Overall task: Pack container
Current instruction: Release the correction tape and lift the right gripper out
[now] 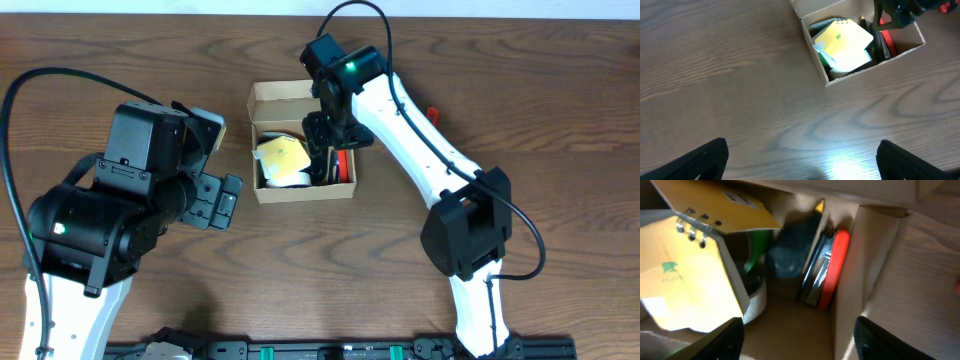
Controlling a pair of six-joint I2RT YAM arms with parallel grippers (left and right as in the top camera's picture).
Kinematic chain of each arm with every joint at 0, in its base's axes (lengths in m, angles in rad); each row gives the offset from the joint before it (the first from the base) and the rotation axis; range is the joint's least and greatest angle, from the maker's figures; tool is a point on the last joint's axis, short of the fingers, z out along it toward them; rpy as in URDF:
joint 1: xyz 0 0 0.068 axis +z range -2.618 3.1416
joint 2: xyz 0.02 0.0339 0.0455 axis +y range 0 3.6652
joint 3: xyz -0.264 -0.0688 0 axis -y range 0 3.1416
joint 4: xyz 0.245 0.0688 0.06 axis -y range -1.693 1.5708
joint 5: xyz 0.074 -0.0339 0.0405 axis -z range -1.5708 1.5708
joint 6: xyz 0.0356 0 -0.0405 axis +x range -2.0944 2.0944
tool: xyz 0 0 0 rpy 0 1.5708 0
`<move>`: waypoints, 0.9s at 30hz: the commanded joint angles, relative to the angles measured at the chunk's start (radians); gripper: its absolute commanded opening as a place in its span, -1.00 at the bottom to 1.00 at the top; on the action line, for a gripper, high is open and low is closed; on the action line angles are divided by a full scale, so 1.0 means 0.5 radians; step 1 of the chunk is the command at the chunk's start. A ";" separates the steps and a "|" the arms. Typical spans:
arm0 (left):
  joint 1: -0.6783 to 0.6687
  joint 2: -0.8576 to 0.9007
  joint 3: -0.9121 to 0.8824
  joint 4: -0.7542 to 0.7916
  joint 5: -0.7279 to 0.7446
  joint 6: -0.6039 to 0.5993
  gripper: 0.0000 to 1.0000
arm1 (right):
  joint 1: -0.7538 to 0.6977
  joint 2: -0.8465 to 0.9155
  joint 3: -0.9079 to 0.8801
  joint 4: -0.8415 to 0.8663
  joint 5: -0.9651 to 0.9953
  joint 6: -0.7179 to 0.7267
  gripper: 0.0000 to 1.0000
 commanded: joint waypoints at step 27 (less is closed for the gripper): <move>0.001 0.007 0.005 -0.002 -0.014 -0.008 0.90 | -0.795 -0.280 -0.795 0.653 0.403 0.162 0.66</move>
